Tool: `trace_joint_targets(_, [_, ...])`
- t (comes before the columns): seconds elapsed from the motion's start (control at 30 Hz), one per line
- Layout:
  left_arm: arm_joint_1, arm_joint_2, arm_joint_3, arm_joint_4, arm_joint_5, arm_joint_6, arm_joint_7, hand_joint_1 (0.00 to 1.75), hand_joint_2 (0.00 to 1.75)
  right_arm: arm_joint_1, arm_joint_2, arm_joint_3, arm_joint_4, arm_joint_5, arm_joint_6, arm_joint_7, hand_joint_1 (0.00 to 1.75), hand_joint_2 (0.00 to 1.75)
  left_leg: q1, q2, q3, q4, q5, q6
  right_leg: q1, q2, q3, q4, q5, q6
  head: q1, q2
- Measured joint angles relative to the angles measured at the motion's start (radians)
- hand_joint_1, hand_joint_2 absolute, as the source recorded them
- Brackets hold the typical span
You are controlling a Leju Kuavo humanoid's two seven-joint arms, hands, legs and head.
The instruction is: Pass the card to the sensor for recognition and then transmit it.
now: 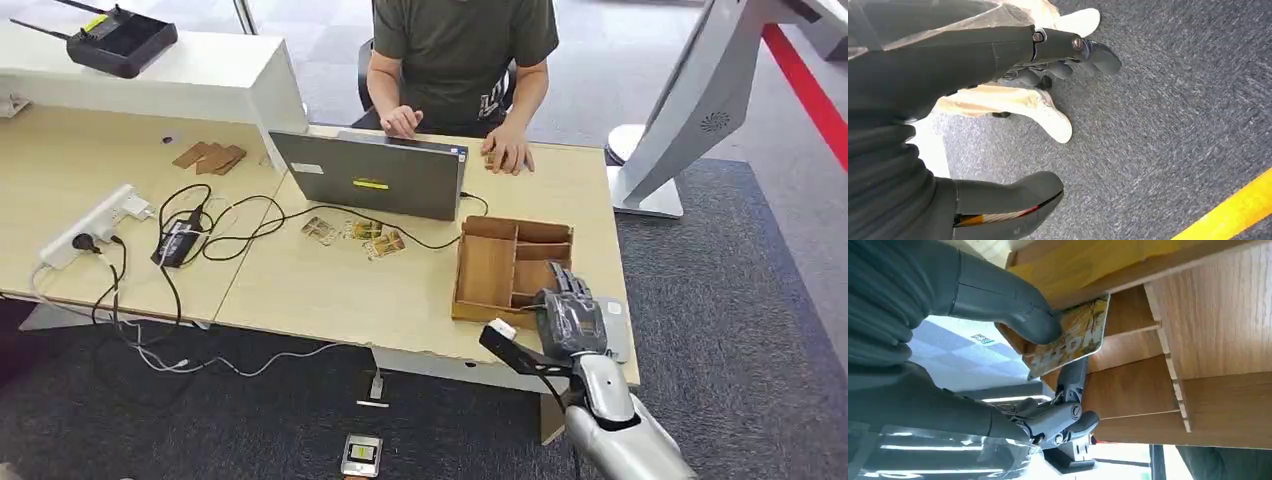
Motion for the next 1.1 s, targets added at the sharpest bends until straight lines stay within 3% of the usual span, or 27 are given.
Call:
trace_joint_targets(0.3, [0.000,0.001,-0.011,-0.004,0.013,0.012,-0.004,0.00,1.75,0.001,-0.005,-0.033,-0.016,-0.020,0.010,-0.027,1.69,1.75,0.000,0.000,0.000,0.000,0.000,0.000,0.000,0.000,0.000,0.000,0.000,0.000,0.000,0.000])
trace_joint_targets(0.77, [-0.018,0.003,-0.041,-0.005,0.014,-0.006,0.001,0.00,1.75,-0.089,-0.044,-0.126,-0.215,-0.024,0.098,-0.016,1.69,1.75,0.000,0.000,0.000,0.000,0.001,0.000,0.000,0.000,0.000,0.000,0.001,0.000,0.000,0.000])
trace_joint_targets(1.1, [-0.067,-0.002,-0.069,-0.011,-0.021,-0.057,0.023,0.00,1.75,-0.200,0.006,-0.125,-0.170,-0.073,0.097,-0.067,1.69,1.75,0.000,0.000,0.000,0.000,0.001,0.000,0.000,0.000,0.000,0.001,0.001,0.000,0.000,0.000])
